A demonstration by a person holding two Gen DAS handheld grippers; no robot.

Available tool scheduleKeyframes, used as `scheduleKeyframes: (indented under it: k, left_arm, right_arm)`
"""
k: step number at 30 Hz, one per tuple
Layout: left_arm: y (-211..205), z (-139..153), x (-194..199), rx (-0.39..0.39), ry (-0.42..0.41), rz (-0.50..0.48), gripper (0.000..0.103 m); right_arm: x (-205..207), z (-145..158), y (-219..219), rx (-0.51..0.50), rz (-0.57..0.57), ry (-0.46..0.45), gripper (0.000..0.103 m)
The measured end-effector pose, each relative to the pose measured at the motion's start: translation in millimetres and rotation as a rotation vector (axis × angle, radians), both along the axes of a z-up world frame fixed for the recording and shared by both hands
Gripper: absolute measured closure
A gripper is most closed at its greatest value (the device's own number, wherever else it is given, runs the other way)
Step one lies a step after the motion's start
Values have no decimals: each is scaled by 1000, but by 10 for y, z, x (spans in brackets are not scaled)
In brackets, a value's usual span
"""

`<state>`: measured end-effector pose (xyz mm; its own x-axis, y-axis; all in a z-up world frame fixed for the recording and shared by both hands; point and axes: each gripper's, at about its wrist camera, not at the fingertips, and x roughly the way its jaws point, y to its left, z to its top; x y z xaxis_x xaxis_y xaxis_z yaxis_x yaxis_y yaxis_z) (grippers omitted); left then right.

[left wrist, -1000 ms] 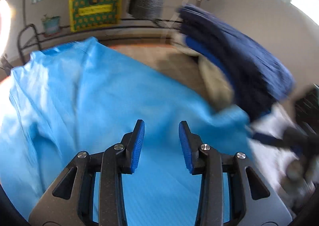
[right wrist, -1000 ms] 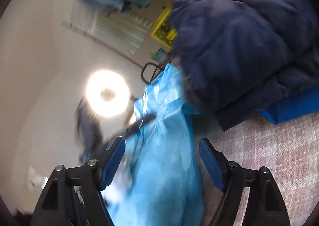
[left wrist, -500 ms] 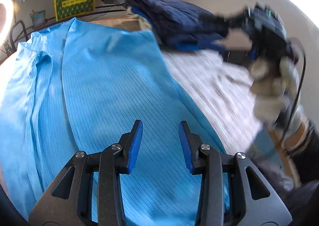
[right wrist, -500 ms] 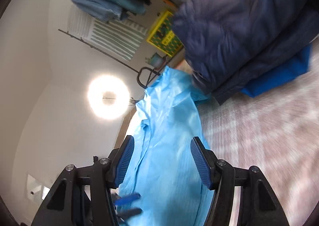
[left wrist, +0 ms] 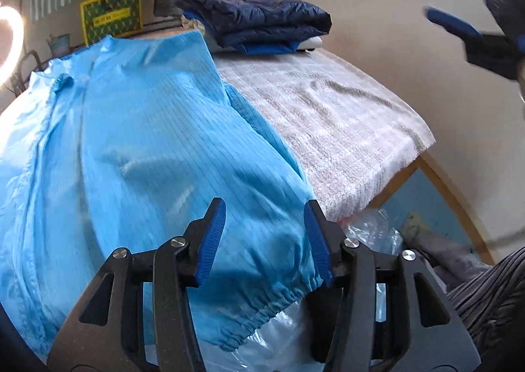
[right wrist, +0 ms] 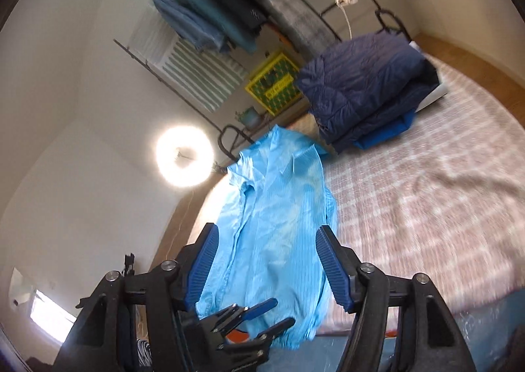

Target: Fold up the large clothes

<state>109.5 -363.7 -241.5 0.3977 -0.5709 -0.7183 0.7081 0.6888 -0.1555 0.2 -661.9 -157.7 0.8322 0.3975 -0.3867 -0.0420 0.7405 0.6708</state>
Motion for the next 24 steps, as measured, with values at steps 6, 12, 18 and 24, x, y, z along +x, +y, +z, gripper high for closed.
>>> scheduleKeyframes:
  k: [6, 12, 18, 24]
  left_arm:
    - [233, 48, -64, -55, -7, -44, 44]
    - [200, 63, -222, -30, -63, -85, 44]
    - [-223, -102, -382, 64, -113, -91, 40]
    - [-294, -306, -462, 99, -129, -66, 40]
  right_arm:
    - [-216, -319, -117, 63, -42, 44, 34]
    - [-29, -580, -142, 118, -14, 135, 37]
    - [-44, -580, -126, 86, -9, 117, 37]
    - [-94, -643, -122, 99, -1, 131, 37]
